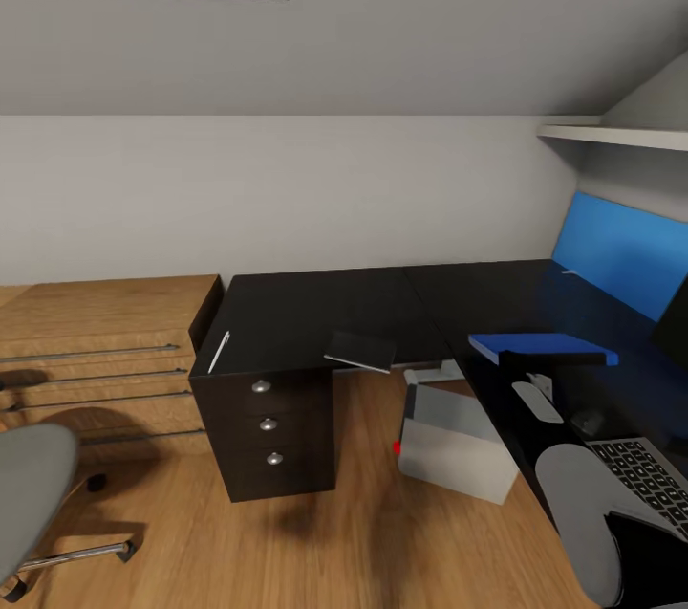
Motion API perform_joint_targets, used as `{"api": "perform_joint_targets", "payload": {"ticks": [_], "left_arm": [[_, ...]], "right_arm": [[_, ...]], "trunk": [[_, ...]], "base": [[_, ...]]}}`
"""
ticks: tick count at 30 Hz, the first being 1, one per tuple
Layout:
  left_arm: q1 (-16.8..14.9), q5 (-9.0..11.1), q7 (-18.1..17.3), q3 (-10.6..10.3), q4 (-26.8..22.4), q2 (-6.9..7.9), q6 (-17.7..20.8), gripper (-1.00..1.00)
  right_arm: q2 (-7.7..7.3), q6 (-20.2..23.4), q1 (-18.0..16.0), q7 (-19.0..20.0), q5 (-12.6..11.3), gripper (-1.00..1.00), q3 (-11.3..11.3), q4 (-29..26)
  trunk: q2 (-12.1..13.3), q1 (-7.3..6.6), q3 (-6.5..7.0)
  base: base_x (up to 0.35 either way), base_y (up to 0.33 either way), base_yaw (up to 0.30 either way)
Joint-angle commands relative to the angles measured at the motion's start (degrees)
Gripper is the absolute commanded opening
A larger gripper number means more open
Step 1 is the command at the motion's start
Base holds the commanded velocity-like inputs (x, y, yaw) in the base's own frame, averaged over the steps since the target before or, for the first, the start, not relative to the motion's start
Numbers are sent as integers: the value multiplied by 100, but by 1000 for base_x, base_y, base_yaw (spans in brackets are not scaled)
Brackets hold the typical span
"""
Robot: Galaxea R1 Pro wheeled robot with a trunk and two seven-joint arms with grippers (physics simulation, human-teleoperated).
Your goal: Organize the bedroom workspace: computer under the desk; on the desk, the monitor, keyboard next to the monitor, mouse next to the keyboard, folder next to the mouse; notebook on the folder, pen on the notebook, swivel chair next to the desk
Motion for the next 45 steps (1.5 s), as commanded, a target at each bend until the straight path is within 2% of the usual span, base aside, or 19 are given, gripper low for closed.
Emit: {"api": "perform_joint_targets", "payload": {"ticks": [1,45], "left_arm": [[-3,24,34,-48,2,-1,-12,100],[-3,24,34,-49,2,-1,-8,100]], "right_arm": [[4,-19,-2,-15,-59,-100,9,-3],[4,-19,-2,-147,-60,-100,16,2]], "trunk": [[-3,1,-6],[-3,1,-6]], "base": [[160,-46,0],[2,-1,0]]}}
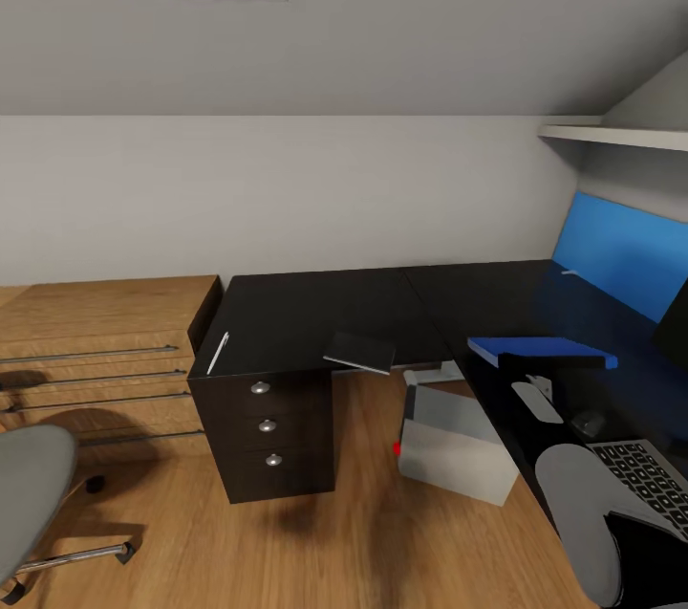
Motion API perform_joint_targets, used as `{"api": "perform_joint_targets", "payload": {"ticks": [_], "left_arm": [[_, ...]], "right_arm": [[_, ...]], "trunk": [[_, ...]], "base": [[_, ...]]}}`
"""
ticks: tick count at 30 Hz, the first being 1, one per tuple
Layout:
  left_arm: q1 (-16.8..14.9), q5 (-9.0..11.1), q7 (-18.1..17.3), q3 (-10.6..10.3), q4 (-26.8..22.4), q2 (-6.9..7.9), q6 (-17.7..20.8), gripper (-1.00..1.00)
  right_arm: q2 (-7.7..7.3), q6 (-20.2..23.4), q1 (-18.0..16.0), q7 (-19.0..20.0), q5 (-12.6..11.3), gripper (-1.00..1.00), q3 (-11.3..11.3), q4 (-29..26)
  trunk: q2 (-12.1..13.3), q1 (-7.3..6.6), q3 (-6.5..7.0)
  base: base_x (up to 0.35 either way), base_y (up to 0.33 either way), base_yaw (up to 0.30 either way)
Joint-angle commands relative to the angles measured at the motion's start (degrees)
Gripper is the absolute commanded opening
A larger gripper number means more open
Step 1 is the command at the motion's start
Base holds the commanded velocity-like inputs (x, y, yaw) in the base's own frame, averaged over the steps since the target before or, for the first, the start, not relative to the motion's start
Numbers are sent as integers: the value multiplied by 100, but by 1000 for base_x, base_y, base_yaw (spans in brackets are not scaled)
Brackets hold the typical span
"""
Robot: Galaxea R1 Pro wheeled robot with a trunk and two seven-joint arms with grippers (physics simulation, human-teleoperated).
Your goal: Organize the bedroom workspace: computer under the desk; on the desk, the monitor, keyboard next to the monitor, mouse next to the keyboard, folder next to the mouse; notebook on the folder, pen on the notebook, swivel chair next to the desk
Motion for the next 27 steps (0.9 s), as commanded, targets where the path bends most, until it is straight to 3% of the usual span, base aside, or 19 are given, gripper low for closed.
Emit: {"api": "perform_joint_targets", "payload": {"ticks": [1,8,27], "left_arm": [[-3,24,34,-48,2,-1,-13,100],[-3,24,34,-49,2,-1,-11,100],[-3,24,34,-47,2,-1,-8,100]], "right_arm": [[-3,-21,-2,-14,-60,-100,10,-7],[-6,-21,-2,-14,-59,-100,10,-7],[-6,-21,-2,-23,-51,-100,11,-7]], "trunk": [[-3,0,-6],[-3,0,-6],[-3,0,-6]], "base": [[0,0,0],[129,0,0],[6,0,0]]}}
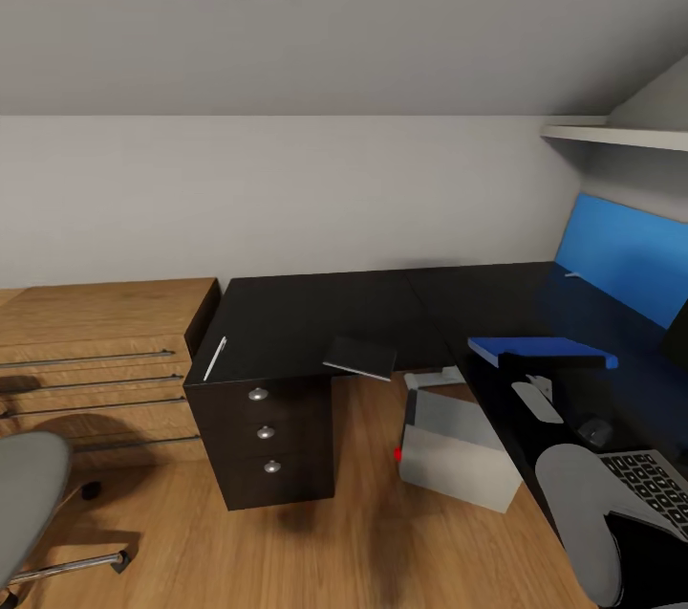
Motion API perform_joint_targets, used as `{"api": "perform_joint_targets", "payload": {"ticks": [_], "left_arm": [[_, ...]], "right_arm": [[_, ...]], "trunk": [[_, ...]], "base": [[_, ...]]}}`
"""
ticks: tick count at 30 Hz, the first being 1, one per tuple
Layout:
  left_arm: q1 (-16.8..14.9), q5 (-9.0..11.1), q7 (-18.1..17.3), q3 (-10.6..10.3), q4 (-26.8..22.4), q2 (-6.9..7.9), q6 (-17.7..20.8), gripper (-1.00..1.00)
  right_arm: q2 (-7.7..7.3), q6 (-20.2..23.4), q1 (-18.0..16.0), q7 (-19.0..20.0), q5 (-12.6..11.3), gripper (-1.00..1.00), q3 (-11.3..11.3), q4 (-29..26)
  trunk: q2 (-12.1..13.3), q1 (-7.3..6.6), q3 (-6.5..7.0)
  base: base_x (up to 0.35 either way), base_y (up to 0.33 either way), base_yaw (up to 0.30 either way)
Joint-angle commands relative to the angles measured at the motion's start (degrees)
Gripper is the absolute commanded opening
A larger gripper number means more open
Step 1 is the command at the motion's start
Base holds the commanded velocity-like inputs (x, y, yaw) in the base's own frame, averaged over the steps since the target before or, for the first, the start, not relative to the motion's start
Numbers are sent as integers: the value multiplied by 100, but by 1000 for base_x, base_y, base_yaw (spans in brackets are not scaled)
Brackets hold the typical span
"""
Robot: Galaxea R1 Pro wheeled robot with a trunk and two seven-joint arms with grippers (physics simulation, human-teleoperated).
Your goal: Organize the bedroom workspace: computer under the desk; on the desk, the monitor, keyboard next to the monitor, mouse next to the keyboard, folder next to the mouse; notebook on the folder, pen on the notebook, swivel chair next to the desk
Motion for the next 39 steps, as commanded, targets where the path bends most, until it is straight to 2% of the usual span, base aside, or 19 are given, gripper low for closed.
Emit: {"api": "perform_joint_targets", "payload": {"ticks": [1,2,21,39], "left_arm": [[-3,24,32,-52,2,-1,-16,100],[-3,24,33,-50,2,-1,-17,100],[-3,24,40,-48,2,-1,-11,100],[-3,24,34,-48,2,-1,16,100]], "right_arm": [[-2,-21,-2,-14,-60,-100,9,-7],[-2,-21,-2,-14,-60,100,9,-7],[2,-23,-2,-5,-41,100,17,-7],[7,-26,-2,-5,-25,100,44,-7]], "trunk": [[-3,0,-6],[-3,0,-6],[-3,0,-6],[-3,0,-6]], "base": [[0,0,0],[0,0,0],[0,0,0],[-64,-12,0]]}}
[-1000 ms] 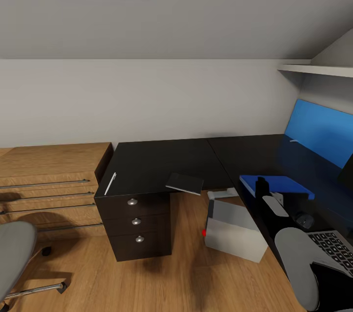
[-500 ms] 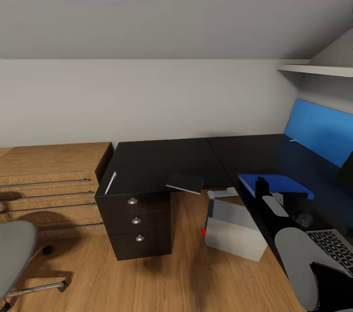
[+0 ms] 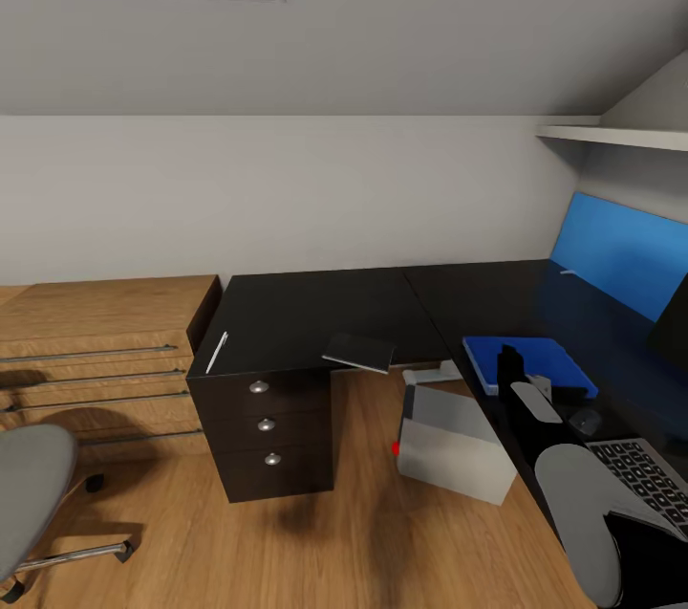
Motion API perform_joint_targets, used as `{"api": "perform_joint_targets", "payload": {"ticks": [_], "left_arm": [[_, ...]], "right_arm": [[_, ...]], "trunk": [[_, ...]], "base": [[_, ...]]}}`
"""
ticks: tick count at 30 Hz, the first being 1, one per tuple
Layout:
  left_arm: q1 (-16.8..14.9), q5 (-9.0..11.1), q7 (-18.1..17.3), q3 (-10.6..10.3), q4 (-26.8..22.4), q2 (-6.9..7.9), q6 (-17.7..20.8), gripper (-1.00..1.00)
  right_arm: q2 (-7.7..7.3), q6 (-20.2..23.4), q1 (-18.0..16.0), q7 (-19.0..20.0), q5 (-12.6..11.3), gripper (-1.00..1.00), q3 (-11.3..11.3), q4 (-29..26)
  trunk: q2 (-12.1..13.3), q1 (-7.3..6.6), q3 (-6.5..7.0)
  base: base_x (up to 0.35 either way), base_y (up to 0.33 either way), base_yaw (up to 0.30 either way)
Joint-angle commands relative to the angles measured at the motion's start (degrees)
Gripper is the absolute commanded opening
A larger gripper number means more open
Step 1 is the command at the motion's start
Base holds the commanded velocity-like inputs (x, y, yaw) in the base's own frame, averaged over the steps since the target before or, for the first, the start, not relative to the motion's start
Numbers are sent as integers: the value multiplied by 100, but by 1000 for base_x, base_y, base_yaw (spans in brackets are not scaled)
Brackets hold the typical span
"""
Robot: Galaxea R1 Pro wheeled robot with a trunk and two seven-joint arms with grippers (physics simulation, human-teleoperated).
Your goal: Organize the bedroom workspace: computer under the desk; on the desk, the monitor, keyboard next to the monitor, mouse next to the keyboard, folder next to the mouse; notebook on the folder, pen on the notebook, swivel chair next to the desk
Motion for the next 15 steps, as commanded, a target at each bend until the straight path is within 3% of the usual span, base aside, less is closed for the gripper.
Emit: {"api": "perform_joint_targets", "payload": {"ticks": [1,15], "left_arm": [[-3,24,34,-50,2,-1,-11,100],[-3,24,27,-48,2,-1,93,100]], "right_arm": [[-1,-20,-2,-13,-60,100,13,-9],[40,-62,-2,37,-47,100,26,-40]], "trunk": [[-3,0,-6],[-3,0,-6]], "base": [[-1,0,0],[0,0,0]]}}
